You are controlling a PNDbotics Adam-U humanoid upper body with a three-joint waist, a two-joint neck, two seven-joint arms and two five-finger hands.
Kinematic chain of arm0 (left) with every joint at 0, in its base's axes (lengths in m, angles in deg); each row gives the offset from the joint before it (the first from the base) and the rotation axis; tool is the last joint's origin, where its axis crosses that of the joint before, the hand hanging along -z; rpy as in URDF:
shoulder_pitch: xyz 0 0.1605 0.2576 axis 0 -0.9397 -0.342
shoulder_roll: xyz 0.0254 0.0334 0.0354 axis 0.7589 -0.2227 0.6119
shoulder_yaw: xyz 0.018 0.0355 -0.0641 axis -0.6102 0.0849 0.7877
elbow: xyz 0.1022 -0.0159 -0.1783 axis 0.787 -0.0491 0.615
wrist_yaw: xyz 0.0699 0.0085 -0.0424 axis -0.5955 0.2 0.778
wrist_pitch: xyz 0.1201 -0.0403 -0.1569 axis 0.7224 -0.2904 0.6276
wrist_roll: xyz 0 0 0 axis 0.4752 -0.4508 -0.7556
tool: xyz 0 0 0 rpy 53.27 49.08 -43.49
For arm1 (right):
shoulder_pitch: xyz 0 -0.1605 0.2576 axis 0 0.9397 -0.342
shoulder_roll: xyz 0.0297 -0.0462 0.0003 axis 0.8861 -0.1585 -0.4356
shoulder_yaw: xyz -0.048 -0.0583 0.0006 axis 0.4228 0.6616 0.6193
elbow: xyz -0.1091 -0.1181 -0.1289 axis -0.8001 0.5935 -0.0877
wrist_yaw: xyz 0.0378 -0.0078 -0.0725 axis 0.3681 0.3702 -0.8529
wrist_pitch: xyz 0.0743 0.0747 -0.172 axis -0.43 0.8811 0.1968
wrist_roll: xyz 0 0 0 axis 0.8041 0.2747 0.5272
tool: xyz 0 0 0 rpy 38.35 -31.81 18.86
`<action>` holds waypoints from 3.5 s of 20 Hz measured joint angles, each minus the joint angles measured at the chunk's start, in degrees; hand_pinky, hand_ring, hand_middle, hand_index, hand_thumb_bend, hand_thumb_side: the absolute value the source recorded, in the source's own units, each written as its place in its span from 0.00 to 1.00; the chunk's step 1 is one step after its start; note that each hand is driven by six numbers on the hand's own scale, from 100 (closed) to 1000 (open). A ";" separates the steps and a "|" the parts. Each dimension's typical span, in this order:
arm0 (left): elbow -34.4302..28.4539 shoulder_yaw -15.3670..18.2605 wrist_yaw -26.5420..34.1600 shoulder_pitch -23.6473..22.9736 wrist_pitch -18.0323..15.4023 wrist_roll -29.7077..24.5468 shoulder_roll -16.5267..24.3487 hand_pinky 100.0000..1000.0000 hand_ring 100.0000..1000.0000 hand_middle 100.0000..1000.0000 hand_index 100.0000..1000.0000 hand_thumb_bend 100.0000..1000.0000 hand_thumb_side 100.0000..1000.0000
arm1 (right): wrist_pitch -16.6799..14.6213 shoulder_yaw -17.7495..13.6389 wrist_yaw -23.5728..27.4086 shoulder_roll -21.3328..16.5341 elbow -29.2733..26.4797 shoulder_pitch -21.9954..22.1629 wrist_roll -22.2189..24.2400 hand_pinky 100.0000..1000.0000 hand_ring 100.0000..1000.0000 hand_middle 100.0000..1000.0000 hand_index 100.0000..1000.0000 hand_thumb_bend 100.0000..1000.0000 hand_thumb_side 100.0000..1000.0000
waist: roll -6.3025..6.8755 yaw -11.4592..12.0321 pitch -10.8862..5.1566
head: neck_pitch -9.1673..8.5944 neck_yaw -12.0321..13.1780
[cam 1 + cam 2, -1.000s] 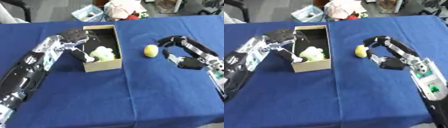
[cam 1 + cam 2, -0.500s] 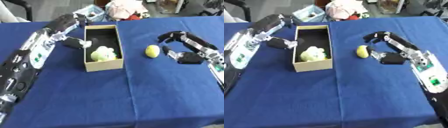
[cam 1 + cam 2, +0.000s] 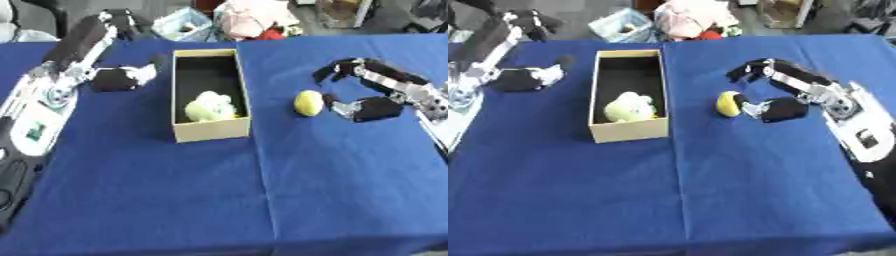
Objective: Pick up objects on the table and place them in the box.
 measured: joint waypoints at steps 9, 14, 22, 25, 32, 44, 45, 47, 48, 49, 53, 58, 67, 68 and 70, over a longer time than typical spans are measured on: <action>-9.90 2.28 7.63 -4.75 5.95 -1.99 1.46 0.59 0.57 0.62 0.83 0.25 0.71 | -1.64 -1.14 -6.05 0.56 10.27 -1.84 -0.27 0.81 0.90 0.81 0.91 0.00 0.52 | 0.19 0.87 -0.05 | 0.00 -0.44; -11.34 3.10 12.06 -5.31 7.68 -3.16 1.87 0.59 0.57 0.62 0.83 0.23 0.72 | -2.15 -2.23 -10.33 1.80 14.04 -2.95 -3.08 0.81 0.90 0.83 0.93 0.00 0.51 | 0.22 1.06 -0.12 | 0.01 -0.69; -11.40 3.88 18.63 -5.67 8.57 -4.36 2.41 0.59 0.57 0.62 0.83 0.22 0.73 | -1.65 -3.24 -16.88 3.61 15.69 -4.08 -9.16 0.81 0.90 0.83 0.94 0.00 0.52 | 0.27 1.47 -0.14 | 0.01 -0.91; -11.38 4.04 20.67 -5.68 8.71 -4.87 2.46 0.59 0.57 0.62 0.83 0.22 0.73 | -1.82 -3.40 -18.99 4.45 16.77 -4.45 -10.96 0.80 0.90 0.83 0.94 0.00 0.53 | 0.27 1.60 -0.14 | 0.01 -0.96; -11.36 4.36 22.02 -5.74 8.78 -5.58 2.81 0.59 0.57 0.62 0.83 0.22 0.73 | -2.34 -3.95 -21.76 6.31 19.76 -5.46 -12.47 0.80 0.90 0.83 0.93 0.00 0.56 | 0.29 1.85 -0.09 | 0.01 -1.32; -11.40 4.39 22.24 -5.79 8.80 -5.72 2.81 0.59 0.57 0.62 0.83 0.21 0.73 | -3.15 -4.30 -24.82 7.70 22.25 -5.83 -12.04 0.80 0.89 0.79 0.83 0.00 0.51 | 0.34 2.09 -0.09 | 0.01 -1.40; -11.40 4.39 22.27 -5.79 8.80 -5.72 2.81 0.59 0.57 0.62 0.83 0.21 0.73 | -3.18 -4.32 -25.13 7.70 22.25 -5.83 -12.06 0.80 0.88 0.79 0.82 0.00 0.49 | 0.33 2.11 -0.09 | 0.01 -1.40; -11.40 4.39 22.28 -5.80 8.80 -5.72 2.81 0.59 0.57 0.62 0.83 0.21 0.73 | -3.23 -4.35 -25.81 7.70 22.25 -5.82 -12.26 0.79 0.87 0.78 0.76 0.00 0.42 | 0.31 2.16 -0.09 | 0.01 -1.40; -11.40 4.39 22.28 -5.84 8.80 -5.72 2.81 0.59 0.57 0.62 0.83 0.21 0.73 | -3.17 -4.37 -26.23 7.70 22.25 -5.80 -12.49 0.79 0.87 0.77 0.74 0.00 0.39 | 0.31 2.18 -0.09 | 0.01 -1.40; -11.40 4.39 22.28 -5.90 8.80 -5.72 2.81 0.59 0.57 0.62 0.83 0.20 0.74 | -3.01 -4.38 -26.70 7.73 22.25 -5.80 -12.79 0.78 0.85 0.73 0.66 0.00 0.33 | 0.31 2.19 -0.09 | 0.01 -1.40; -11.40 4.39 22.28 -6.15 8.80 -5.72 2.81 0.59 0.57 0.62 0.83 0.18 0.74 | -2.06 -4.64 -27.99 8.11 22.23 -5.80 -15.22 0.75 0.81 0.60 0.51 0.00 0.14 | 0.30 2.35 -0.09 | 0.02 -1.40; -11.38 4.39 22.28 -6.20 8.80 -5.72 2.81 0.59 0.57 0.62 0.84 0.16 0.75 | -0.61 -4.65 -29.19 8.25 22.23 -5.68 -19.58 0.72 0.77 0.55 0.29 0.00 0.03 | 0.20 2.46 -0.09 | 0.02 -1.42; -11.48 4.71 22.66 -6.27 8.87 -5.64 2.81 0.59 0.57 0.62 0.84 0.14 0.76 | 0.58 -4.69 -28.03 8.54 21.28 -5.59 -25.57 0.71 0.76 0.52 0.19 0.00 0.00 | 0.00 2.55 -0.09 | 0.02 -1.43; -11.60 4.72 22.75 -6.29 8.89 -5.62 2.81 0.59 0.57 0.62 0.83 0.14 0.76 | 0.56 -4.66 -27.52 8.48 20.81 -5.76 -25.62 0.71 0.76 0.52 0.19 0.00 0.00 | -0.02 2.59 -0.09 | 0.02 -1.44; -11.79 4.72 22.95 -6.31 8.90 -5.61 2.81 0.60 0.57 0.62 0.83 0.14 0.77 | 0.44 -4.62 -26.61 8.07 19.68 -6.48 -25.50 0.71 0.75 0.52 0.19 0.00 0.00 | -0.01 2.66 -0.10 | 0.02 -1.46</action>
